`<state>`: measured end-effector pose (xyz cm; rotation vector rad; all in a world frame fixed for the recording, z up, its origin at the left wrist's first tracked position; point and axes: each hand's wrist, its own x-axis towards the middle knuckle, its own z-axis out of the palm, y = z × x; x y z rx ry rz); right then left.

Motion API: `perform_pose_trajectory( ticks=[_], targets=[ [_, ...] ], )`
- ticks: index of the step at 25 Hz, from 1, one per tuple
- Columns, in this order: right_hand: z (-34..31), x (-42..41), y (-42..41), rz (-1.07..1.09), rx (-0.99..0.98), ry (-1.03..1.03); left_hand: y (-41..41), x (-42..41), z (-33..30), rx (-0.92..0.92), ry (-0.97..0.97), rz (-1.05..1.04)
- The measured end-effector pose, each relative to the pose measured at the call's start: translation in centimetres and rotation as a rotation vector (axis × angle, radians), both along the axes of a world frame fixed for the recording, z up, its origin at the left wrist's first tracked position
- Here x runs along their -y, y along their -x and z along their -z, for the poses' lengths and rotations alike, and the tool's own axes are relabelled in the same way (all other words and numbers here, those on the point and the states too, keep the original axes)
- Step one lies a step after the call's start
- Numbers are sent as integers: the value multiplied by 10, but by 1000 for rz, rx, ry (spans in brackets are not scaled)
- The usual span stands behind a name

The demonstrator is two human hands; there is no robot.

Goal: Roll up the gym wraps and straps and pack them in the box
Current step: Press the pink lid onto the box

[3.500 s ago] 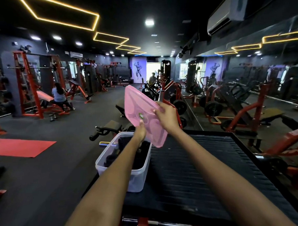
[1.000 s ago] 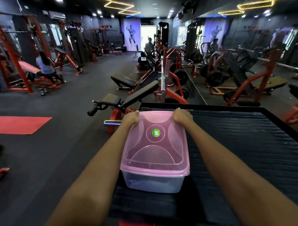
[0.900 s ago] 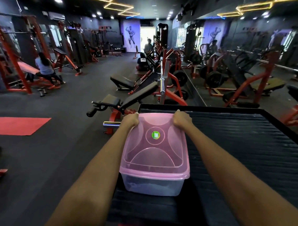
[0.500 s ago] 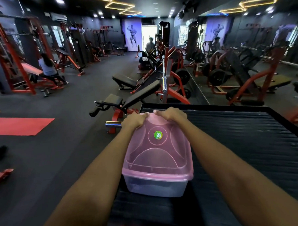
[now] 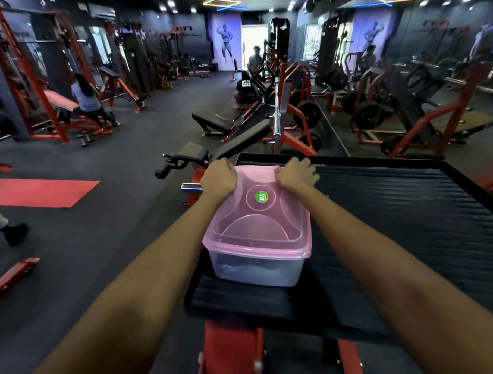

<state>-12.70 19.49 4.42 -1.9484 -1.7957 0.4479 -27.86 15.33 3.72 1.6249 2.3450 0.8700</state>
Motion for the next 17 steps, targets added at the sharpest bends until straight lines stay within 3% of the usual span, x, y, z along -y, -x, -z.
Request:
perform_pose_trajectory(
  ticks=[5,7,12,17],
  targets=[
    [24,48,-40,24,-75,142,3,60,14,-19,368,-72],
    [28,57,-40,1,-81,129,2,71,21,-24,339,-92],
    [25,72,-38,89,-247,92,-6,86,26,288,191,-150],
    [20,100,-42,25,-283,119,-13,109,14,189,208,-146]
  ],
)
